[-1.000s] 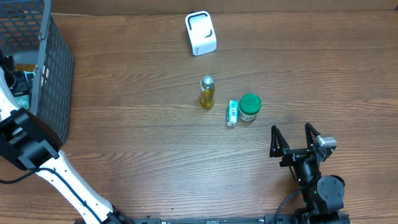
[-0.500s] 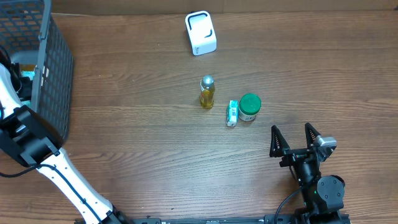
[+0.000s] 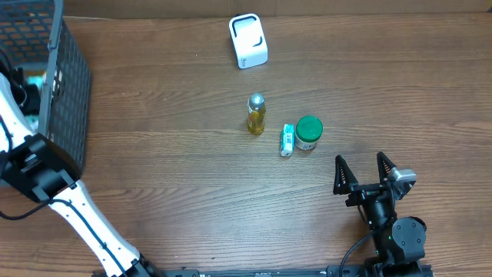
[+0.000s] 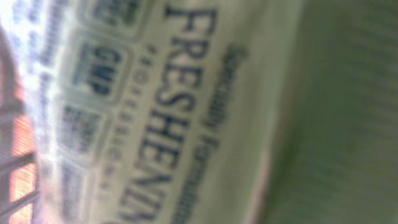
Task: Scan the item barcode
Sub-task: 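Grasp the green Freshening wipes pack in the basket and lift, then carry the wipes pack out toward the scanner area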
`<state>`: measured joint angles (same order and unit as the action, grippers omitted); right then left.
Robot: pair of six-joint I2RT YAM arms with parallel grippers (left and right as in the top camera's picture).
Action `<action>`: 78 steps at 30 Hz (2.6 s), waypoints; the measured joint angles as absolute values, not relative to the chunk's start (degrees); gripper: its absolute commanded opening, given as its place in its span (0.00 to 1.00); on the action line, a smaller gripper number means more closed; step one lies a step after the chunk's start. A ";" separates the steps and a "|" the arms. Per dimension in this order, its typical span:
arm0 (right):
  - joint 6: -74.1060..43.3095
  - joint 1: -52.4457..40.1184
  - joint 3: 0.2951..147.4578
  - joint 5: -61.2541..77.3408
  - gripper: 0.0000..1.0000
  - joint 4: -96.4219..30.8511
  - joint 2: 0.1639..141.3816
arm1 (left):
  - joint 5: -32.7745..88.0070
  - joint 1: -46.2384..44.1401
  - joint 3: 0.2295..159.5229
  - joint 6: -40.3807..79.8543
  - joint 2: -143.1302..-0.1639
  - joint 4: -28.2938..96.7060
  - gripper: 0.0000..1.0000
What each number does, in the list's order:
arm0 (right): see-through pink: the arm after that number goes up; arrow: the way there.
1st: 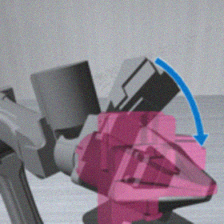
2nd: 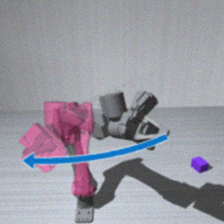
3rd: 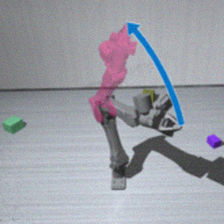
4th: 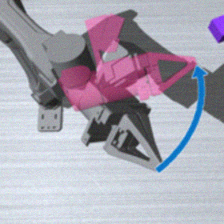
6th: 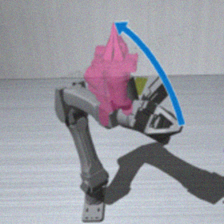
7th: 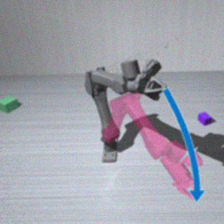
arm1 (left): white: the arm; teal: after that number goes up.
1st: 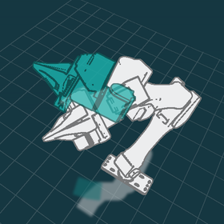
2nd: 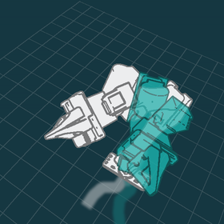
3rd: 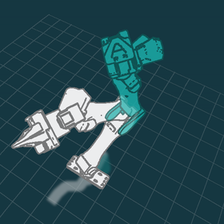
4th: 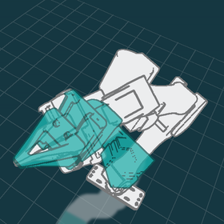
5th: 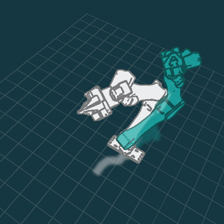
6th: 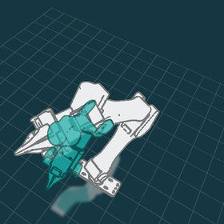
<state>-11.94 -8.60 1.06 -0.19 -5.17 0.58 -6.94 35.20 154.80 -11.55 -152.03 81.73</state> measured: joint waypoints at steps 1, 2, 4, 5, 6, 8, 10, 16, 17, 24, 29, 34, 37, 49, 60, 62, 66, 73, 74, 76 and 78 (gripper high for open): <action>-11.92 -8.60 1.06 -0.16 1.00 -5.17 0.58 | -6.20 34.81 156.86 -10.48 -152.03 82.28 0.19; -11.94 -8.60 1.06 -0.16 1.00 -5.19 0.58 | -5.63 34.20 160.27 -8.82 -151.96 82.74 0.18; -11.94 -8.62 1.06 -0.19 1.00 -5.19 0.58 | -4.75 33.15 164.24 -5.85 -150.21 82.74 0.18; -11.94 -8.60 1.06 -0.19 1.00 -5.15 0.58 | -4.47 32.77 165.42 -4.45 -148.81 82.85 0.17; -11.94 -8.60 1.06 -0.19 1.00 -5.19 0.58 | -4.29 32.42 166.23 -3.51 -147.44 82.96 0.17; -11.92 -8.62 1.06 -0.16 1.00 -5.15 0.58 | -3.53 31.51 167.52 -1.06 -143.26 83.11 0.17; -11.92 -8.62 1.06 -0.16 1.00 -5.15 0.58 | -2.07 31.05 168.20 0.95 -138.30 83.35 0.18; -11.92 -8.62 1.06 -0.16 1.00 -5.15 0.58 | 5.28 30.02 170.45 5.54 -121.80 88.31 0.19; -11.92 -8.60 1.06 -0.19 1.00 -5.17 0.58 | 5.98 29.58 170.80 5.89 -119.72 90.41 0.19; -11.94 -8.60 1.06 -0.16 1.00 -5.17 0.58 | 8.62 20.32 167.13 6.37 -115.18 96.84 0.08; -11.92 -8.60 1.06 -0.16 1.00 -5.13 0.58 | 9.19 12.69 152.18 7.16 -116.49 96.40 0.09; -11.94 -8.60 1.06 -0.19 1.00 -5.15 0.58 | 9.26 2.83 132.75 7.51 -117.91 91.50 0.09; -11.94 -8.60 1.06 -0.19 1.00 -5.15 0.58 | 8.75 -1.80 123.81 8.82 -118.15 86.65 0.09; -11.92 -8.60 1.06 -0.19 1.00 -5.15 0.58 | -6.63 -13.52 93.49 26.94 -118.13 61.43 0.16; -11.94 -8.60 1.06 -0.16 1.00 -5.13 0.58 | -15.73 -13.47 86.11 29.65 -118.13 58.43 0.64; -11.92 -8.60 1.06 -0.19 1.00 -5.17 0.58 | -15.68 -13.47 86.11 29.08 -118.13 58.48 0.73; -11.92 -8.60 1.06 -0.19 1.00 -5.17 0.58 | -15.09 -13.47 86.11 26.98 -118.13 58.52 0.78; -11.92 -8.60 1.06 -0.19 1.00 -5.19 0.58 | -10.41 -13.47 89.43 22.92 -118.13 62.22 0.81; -11.94 -8.60 1.06 -0.16 1.00 -5.13 0.58 | -9.91 -13.47 90.74 22.37 -118.10 62.41 0.80; -11.94 -8.60 1.06 -0.19 1.00 -5.15 0.58 | -9.45 -13.47 92.66 21.58 -118.10 62.39 0.80; -11.94 -8.60 1.06 -0.16 1.00 -5.19 0.58 | -9.45 -13.47 93.34 20.93 -118.10 62.35 0.79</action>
<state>-11.94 -8.60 1.06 -0.16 -5.19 0.58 -9.45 -13.47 93.34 20.93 -118.10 62.35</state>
